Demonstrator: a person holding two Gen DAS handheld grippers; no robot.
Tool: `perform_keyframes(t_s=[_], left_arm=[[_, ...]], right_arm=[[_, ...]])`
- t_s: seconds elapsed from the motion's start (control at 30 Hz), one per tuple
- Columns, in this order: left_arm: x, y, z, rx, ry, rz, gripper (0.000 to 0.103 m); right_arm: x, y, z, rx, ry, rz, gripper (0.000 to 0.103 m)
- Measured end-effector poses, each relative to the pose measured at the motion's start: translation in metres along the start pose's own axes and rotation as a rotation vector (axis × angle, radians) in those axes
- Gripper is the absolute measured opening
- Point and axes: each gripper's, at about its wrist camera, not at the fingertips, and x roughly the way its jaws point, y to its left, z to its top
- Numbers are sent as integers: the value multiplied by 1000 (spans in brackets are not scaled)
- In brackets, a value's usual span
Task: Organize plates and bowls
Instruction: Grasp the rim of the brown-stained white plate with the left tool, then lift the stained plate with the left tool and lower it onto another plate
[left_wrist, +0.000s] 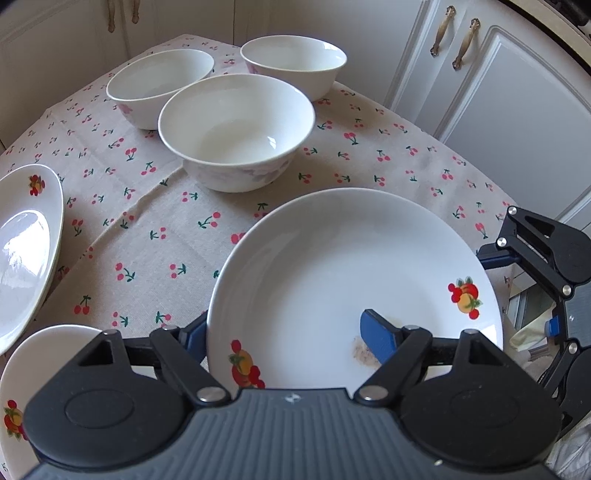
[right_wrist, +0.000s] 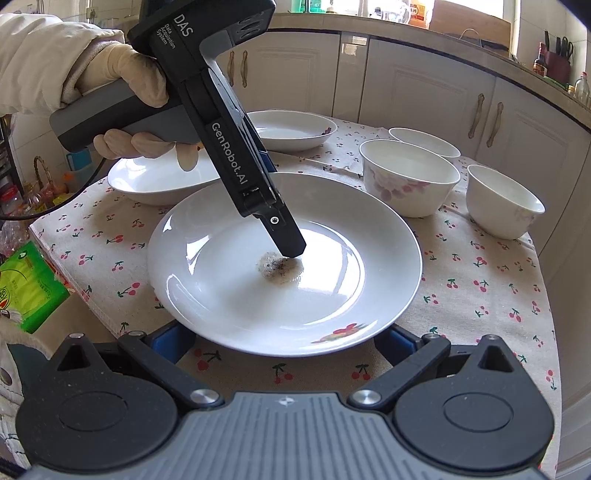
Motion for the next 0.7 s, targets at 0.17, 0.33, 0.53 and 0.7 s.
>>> perform_keyframes(t_s=[0.17,0.33,0.53,0.7], left_arm=[[-7,1,-1,-15,-19,-3,81],[-21,3,-1,-23,-49,8,81],[-45,13,-8,-53,-86,46,81],[-65,29,-23,-108,-108,95,81]], right_arm=[[-5,-1,5,-2,-7,5,103],[-9,-1,13,-14,-25,5,103],[-6,2,31,-47,-47,31,103],[7,9,50,-78,-62,83,103]])
